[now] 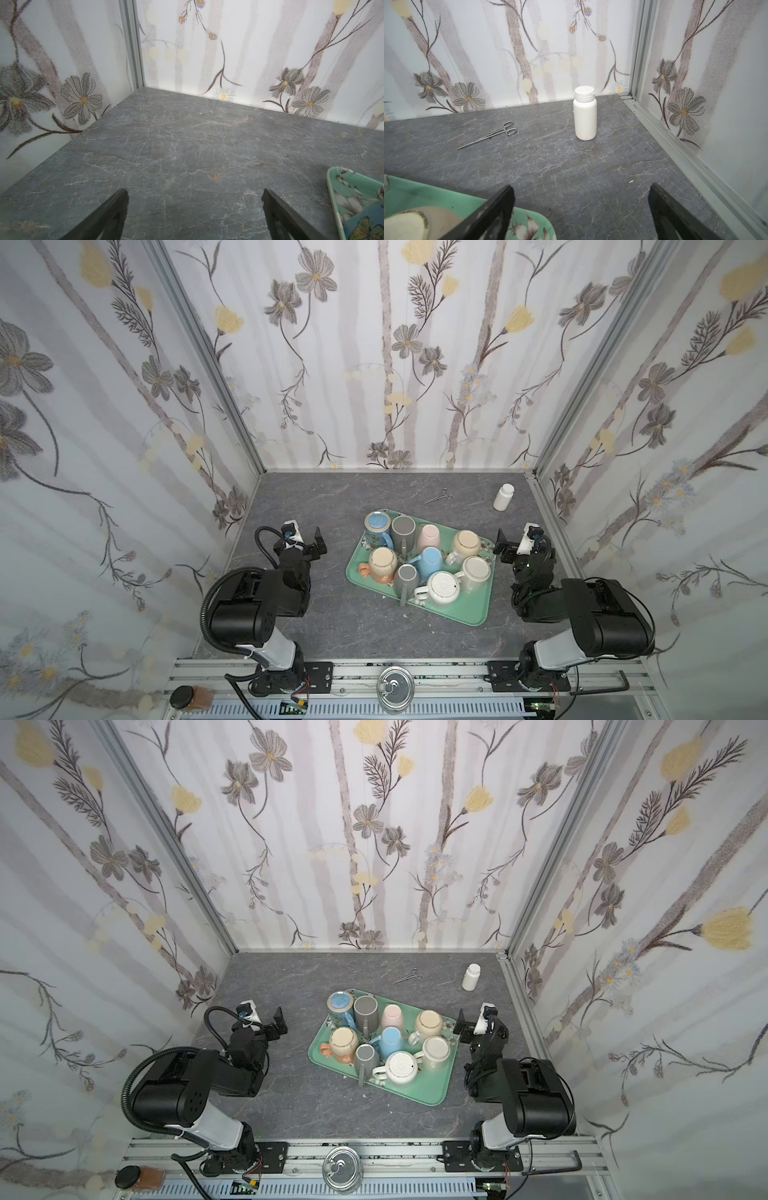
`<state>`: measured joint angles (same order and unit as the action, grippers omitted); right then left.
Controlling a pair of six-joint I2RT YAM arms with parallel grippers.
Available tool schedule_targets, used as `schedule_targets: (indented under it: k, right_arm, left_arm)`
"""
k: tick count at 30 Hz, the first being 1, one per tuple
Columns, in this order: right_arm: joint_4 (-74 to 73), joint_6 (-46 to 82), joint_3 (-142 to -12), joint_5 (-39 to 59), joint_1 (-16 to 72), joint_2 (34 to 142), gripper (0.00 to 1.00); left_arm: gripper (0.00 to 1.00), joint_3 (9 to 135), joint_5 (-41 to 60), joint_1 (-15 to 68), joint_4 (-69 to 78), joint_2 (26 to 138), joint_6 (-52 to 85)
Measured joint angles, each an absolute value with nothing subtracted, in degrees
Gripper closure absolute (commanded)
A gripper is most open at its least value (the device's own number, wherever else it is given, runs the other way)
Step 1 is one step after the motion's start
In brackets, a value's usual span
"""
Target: Turn the mug right side up
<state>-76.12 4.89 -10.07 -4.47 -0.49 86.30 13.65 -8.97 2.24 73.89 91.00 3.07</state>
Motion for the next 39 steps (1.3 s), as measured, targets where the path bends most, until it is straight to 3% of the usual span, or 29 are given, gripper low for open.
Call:
schedule_targets:
  k: [39]
  right_arm:
    - [-73.82,2.98,-11.31,-1.28,-0.12,86.19,0.0]
  left_arm:
    - [0.0,13.65,-8.84,2.17,73.89,91.0,3.07]
